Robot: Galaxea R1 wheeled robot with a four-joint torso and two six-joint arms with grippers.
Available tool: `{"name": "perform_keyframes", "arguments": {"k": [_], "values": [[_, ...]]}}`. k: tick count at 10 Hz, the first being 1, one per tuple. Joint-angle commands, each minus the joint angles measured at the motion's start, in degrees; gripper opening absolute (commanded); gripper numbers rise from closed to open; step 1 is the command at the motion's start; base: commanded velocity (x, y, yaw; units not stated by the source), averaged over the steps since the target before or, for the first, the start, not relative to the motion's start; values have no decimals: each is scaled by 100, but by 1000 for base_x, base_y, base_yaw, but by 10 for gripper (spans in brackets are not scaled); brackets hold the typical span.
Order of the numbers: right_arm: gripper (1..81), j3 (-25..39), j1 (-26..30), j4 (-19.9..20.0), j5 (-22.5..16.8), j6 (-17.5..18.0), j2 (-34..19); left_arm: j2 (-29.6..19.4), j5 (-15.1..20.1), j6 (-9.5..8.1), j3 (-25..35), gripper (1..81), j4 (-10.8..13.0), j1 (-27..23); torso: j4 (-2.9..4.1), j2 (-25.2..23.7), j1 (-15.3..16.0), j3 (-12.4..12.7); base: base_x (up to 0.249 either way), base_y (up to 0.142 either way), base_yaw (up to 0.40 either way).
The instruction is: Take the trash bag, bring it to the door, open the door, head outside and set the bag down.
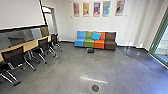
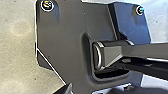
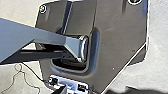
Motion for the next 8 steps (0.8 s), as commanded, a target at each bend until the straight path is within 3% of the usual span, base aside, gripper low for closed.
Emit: {"name": "perform_keyframes", "arguments": {"k": [1, 8], "values": [[811, 37, 137, -90, -322, -51, -73, -26, 325, 32, 22, 811, 34, -223, 0, 0, 0, 0, 134, 0, 0], [811, 37, 128, -98, -401, -51, -64, -8, 325, 32, 4, 811, 52, -223, 0, 0, 2, 0, 159, 0, 0]]}}
